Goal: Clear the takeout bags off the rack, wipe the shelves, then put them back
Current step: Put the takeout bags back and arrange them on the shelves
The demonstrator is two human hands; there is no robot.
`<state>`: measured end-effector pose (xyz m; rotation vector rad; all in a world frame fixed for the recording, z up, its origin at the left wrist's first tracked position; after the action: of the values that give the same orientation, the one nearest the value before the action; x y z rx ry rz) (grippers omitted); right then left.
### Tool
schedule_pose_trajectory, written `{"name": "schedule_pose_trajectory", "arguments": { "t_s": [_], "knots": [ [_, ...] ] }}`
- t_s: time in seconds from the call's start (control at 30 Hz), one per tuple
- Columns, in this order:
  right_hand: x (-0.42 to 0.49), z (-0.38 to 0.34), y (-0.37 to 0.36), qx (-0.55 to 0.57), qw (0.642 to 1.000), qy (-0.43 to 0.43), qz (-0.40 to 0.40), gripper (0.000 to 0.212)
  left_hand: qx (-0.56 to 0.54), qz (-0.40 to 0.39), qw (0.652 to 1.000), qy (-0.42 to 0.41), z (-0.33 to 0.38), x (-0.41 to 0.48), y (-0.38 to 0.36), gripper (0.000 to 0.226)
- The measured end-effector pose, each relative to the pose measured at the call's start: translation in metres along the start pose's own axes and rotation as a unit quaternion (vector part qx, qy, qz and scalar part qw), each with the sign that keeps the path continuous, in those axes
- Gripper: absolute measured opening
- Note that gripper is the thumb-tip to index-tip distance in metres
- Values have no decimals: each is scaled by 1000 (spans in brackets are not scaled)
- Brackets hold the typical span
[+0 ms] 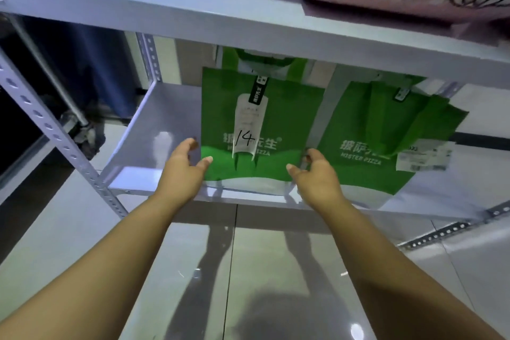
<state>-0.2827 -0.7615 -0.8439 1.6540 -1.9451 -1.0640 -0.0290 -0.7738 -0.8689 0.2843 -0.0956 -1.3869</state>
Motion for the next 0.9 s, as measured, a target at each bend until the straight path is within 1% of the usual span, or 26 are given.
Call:
{"name": "schedule_pose_trajectory", "arguments": {
  "t_s": [0.1,0.13,0.17,0.2,0.23,0.27,0.3,0.4,0.53,0.7,0.8,0.9],
  "knots": [
    [2,0,-5,8,1000,12,-1,52,-22,-15,1000,-11,-1,1,-5,43],
    [1,0,-4,10,1000,11,7,45,-23,-10,1000,-16,0,1,-4,41],
    [0,1,-2,8,1000,18,21,32,-22,-2,1000,-21,0,0,-3,37],
    [-1,4,0,5,999,20,36,14,-22,8,999,-23,1,-2,0,33],
    [-4,5,3,8,999,21,49,5,-22,16,999,-21,2,-5,3,26],
    [-6,6,4,9,998,17,55,19,-21,22,999,-15,2,-8,6,18],
    [-10,8,6,3,998,13,54,25,-21,26,999,-7,3,-13,9,14],
    [-30,8,11,-20,999,-2,47,30,-36,31,998,44,5,-36,18,21],
    [-63,5,18,-15,999,-19,22,40,-57,38,991,116,8,-78,32,21],
    [-122,-9,35,-15,998,-33,-51,37,-65,64,983,159,33,-147,62,28],
    [-166,-22,52,-35,994,-37,-97,36,-53,67,977,194,51,-197,83,22],
    [-212,-38,76,-56,989,-36,-131,35,-69,86,967,229,77,-249,105,22]
  ]
}}
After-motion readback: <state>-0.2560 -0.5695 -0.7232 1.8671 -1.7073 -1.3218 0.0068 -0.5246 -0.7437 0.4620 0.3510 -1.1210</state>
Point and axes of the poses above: each hand's wrist, its own x-axis towards the middle knuckle, its own y-axis out of the back of the hand, z = x × y, the point moved 4 cm from there along x, towards the middle knuckle, and after that the axes turned 10 degrees about -x, right-handed, at the moved point
